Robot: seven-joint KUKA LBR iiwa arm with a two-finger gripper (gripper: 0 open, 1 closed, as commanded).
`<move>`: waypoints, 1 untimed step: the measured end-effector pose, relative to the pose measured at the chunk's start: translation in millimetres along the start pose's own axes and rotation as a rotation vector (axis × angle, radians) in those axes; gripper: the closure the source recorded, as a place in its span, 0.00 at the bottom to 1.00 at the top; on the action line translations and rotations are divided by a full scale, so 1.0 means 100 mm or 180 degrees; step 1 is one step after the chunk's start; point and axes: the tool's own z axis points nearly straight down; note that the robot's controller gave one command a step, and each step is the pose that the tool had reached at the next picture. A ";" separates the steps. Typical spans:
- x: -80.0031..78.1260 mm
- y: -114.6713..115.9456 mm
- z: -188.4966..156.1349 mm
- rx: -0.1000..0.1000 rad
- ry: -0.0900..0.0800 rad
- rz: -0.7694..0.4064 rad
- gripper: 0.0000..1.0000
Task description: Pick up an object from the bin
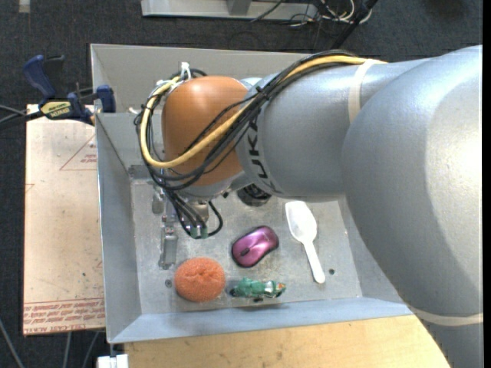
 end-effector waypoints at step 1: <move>-0.02 -0.01 -0.05 -0.0005 -0.0021 0.0012 0.00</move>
Offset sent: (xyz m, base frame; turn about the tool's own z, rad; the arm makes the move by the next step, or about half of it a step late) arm -0.0611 -0.0975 -0.0493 -0.0623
